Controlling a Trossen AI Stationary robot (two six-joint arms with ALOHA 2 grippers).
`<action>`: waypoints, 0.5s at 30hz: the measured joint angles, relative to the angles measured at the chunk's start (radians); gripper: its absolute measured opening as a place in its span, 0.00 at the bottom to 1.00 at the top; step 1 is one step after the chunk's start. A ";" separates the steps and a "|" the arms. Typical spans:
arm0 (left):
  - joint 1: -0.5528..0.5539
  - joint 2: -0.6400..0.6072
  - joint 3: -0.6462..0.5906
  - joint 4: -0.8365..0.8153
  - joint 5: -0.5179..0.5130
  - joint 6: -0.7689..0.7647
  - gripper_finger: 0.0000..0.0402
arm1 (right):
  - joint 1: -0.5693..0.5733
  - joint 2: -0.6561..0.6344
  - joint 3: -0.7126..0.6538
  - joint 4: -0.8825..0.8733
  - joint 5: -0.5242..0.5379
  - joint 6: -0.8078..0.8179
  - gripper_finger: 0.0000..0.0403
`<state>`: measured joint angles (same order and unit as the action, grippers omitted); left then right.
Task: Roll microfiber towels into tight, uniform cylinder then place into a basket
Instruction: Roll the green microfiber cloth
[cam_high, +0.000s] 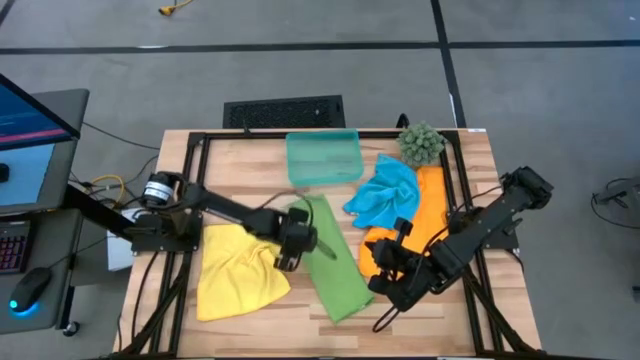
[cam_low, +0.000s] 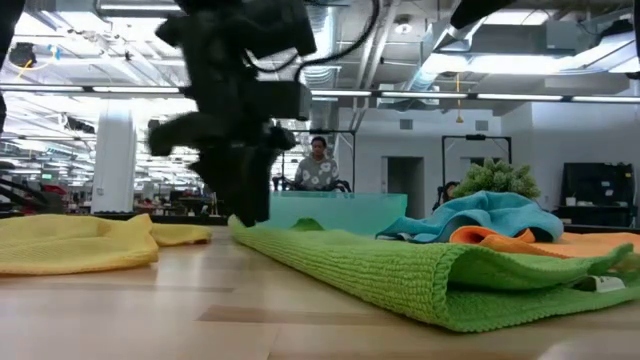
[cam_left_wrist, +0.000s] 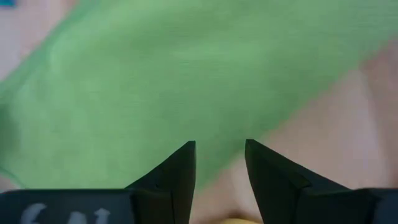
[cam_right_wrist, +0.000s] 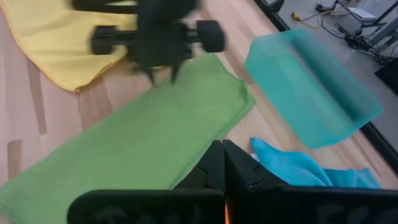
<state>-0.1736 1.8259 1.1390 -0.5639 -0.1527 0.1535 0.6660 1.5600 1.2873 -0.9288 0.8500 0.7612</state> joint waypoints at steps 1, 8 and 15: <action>-0.025 -0.001 0.001 -0.017 -0.027 -0.013 0.33 | 0.000 0.000 0.000 0.001 0.001 0.000 0.03; -0.191 -0.020 0.001 -0.216 -0.243 -0.232 0.33 | -0.001 0.000 0.000 0.001 0.000 -0.001 0.03; -0.361 -0.034 -0.038 -0.272 -0.325 -0.451 0.33 | -0.002 0.000 0.000 0.000 0.000 -0.007 0.03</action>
<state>-0.5347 1.7915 1.1005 -0.8361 -0.4775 -0.2977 0.6641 1.5600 1.2873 -0.9290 0.8501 0.7544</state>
